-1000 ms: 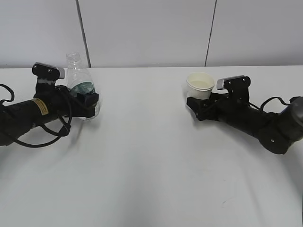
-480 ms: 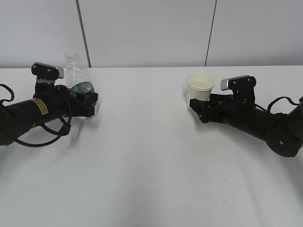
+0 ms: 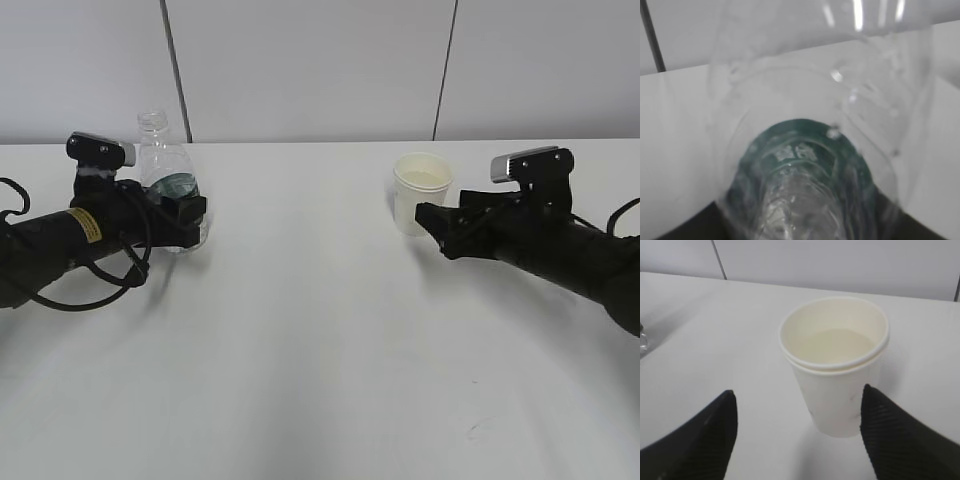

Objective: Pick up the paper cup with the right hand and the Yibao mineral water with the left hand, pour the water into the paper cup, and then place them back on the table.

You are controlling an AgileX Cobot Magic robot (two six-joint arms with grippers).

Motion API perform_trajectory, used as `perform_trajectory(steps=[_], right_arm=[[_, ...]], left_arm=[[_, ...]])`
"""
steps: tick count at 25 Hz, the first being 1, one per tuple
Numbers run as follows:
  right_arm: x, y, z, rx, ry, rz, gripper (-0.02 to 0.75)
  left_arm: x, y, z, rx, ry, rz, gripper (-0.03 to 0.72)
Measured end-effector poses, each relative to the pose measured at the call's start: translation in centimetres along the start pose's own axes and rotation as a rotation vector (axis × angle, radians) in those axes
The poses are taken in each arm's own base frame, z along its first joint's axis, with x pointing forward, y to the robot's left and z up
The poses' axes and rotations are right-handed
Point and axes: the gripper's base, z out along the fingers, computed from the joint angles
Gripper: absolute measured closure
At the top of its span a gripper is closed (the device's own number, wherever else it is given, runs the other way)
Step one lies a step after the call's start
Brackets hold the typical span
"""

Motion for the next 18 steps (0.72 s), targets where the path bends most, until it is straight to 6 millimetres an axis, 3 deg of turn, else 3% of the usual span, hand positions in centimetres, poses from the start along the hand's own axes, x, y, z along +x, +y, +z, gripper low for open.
perform_trajectory(steps=[6,11,18], right_arm=[[-2.7,1.1,-2.6,0.001,-0.055,-0.024,0.144],[-4.5,1.4,-3.4,0.002,-0.105,-0.048,0.144],[-4.8,1.4,-3.5,0.003,-0.114,-0.053,0.144]], left_arm=[[0.0,0.0,0.0,0.000,0.001,0.027,0.367],[0.0,0.0,0.0,0.000,0.001,0.041,0.367],[0.4,0.0,0.2,0.004,-0.018,0.033,0.367]])
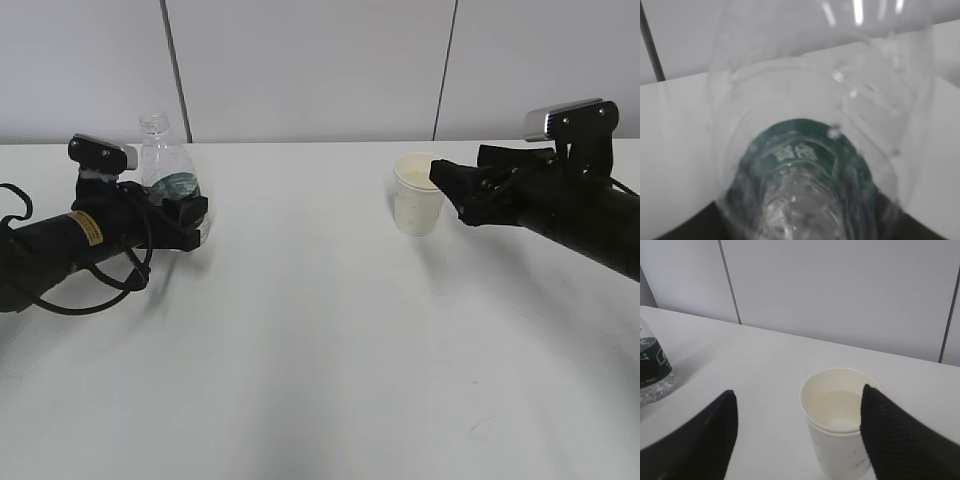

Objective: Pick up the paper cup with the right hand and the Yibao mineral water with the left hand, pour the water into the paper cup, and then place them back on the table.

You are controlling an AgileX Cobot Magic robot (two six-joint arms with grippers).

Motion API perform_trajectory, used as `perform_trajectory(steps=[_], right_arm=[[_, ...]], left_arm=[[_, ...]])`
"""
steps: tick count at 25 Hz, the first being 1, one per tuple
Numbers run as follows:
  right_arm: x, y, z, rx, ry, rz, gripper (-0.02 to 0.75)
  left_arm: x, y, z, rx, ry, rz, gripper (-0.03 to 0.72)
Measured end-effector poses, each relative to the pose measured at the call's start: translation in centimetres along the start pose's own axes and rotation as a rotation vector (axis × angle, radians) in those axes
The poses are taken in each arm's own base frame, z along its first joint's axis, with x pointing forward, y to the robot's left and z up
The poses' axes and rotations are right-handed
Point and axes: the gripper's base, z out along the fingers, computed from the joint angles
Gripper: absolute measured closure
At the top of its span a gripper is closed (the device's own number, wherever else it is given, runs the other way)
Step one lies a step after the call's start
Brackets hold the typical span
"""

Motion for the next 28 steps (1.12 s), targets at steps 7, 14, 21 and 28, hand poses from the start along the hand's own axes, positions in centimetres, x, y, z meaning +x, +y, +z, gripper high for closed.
perform_trajectory(steps=[7,14,21,28], right_arm=[[0.0,0.0,0.0,-0.002,0.000,-0.001,0.145],[0.0,0.0,0.0,-0.002,0.000,-0.001,0.145],[0.0,0.0,0.0,0.000,0.000,0.000,0.145],[0.0,0.0,0.0,0.000,0.000,0.000,0.145]], left_arm=[[0.1,0.0,0.0,0.001,-0.005,0.000,0.367],[0.2,0.0,0.1,0.000,0.003,0.001,0.239],[0.3,0.0,0.1,0.003,0.001,0.001,0.147],[-0.8,-0.1,-0.4,-0.001,-0.019,0.008,0.146]])
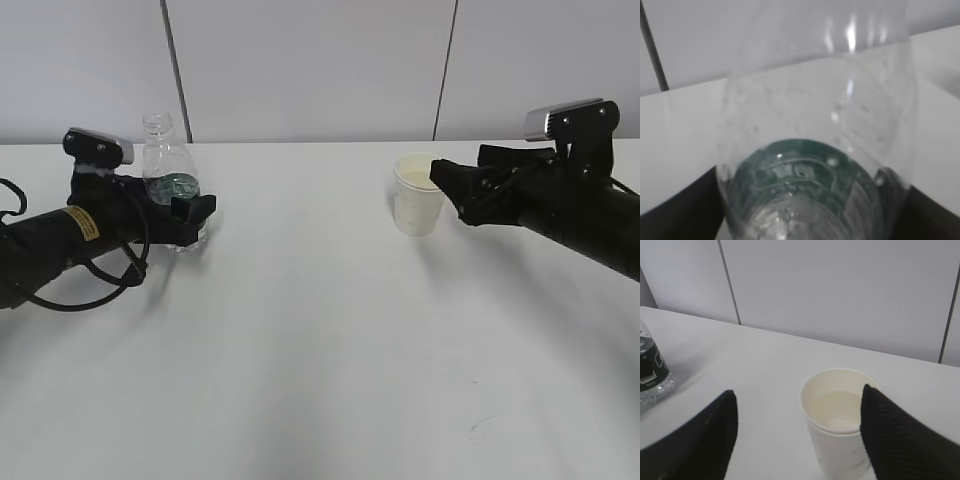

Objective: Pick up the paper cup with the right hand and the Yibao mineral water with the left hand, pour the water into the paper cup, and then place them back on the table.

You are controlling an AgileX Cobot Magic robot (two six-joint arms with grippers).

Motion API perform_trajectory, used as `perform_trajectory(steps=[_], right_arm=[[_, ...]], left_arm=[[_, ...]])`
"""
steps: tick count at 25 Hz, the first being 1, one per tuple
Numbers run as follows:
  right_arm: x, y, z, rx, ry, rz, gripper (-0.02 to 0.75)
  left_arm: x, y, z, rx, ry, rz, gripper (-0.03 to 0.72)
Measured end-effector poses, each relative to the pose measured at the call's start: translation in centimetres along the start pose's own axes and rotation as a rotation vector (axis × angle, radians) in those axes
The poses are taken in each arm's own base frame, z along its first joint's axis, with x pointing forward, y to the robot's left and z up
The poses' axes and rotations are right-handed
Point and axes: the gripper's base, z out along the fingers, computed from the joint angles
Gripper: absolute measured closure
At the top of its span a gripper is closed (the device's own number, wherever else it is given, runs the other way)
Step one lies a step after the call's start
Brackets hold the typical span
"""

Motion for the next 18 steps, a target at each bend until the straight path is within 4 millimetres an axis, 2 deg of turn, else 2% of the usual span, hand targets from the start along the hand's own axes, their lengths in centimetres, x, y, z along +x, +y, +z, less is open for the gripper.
perform_trajectory(steps=[6,18], right_arm=[[-0.3,0.0,-0.1,0.001,-0.005,-0.003,0.145],[-4.7,0.2,-1.6,0.044,-0.048,-0.069,0.145]], left_arm=[[-2.2,-0.1,-0.8,-0.007,-0.047,0.020,0.146],[-8.0,-0.4,-3.0,-0.050,-0.114,0.072,0.146]])
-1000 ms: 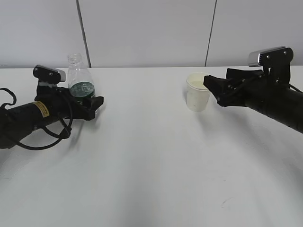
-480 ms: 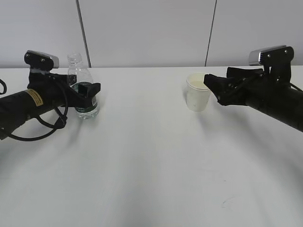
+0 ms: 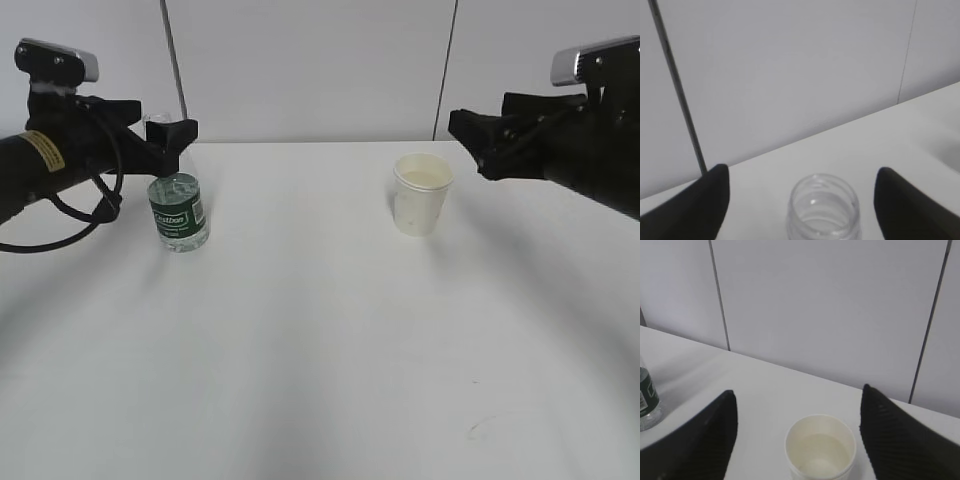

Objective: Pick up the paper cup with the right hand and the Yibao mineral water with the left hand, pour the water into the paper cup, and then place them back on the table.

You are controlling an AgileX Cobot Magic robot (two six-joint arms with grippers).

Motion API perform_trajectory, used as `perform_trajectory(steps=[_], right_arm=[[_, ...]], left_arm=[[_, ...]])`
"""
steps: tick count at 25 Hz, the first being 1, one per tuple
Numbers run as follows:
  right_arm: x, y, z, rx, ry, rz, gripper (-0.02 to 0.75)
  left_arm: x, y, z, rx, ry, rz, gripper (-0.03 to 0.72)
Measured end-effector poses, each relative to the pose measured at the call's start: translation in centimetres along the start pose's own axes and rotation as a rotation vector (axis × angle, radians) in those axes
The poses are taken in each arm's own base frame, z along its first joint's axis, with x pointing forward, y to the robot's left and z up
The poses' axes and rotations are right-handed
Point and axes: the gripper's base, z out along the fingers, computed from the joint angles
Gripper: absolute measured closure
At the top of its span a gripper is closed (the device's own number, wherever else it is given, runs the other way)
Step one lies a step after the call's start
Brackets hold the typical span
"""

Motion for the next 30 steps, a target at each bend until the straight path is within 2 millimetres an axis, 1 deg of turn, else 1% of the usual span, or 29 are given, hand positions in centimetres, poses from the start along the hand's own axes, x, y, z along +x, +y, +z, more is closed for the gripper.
perform_trajectory(steps=[6,9,12,16,19,22,27,30], right_arm=[[-3.4,-1.0,0.2,0.068,0.023,-0.020,0.145],[-5.3,-1.7,0.4,0.118,0.050,-0.020,0.145],[-6.6,-2.4,0.7,0.170,0.089,-0.005,0.145],[-7.6,-3.4,1.0,0.256,0.188,0.038,0.145],[-8.9,-4.3,1.1,0.341,0.267,0.067,0.145],[-10.7,-5.2,1.0,0.425,0.329,0.089,0.145],[-14.0,-5.6,0.6,0.520,0.390,0.132,0.145],[-15.7,-5.6,0.0,0.564,0.452,0.172,0.145]], left_arm=[[-2.8,0.4,-1.3,-0.061,0.031,0.012,0.153],[-4.7,0.9,-1.8,-0.114,0.048,0.005,0.153],[-6.7,1.7,-2.1,-0.182,0.086,-0.047,0.156],[-8.7,2.5,-2.2,-0.284,0.194,-0.102,0.157],[-10.4,2.6,-2.3,-0.355,0.284,-0.109,0.172],[-12.4,2.6,-2.3,-0.421,0.355,-0.133,0.197],[-15.7,2.6,-3.0,-0.510,0.464,-0.241,0.215],[-17.0,2.4,-3.7,-0.525,0.547,-0.307,0.218]])
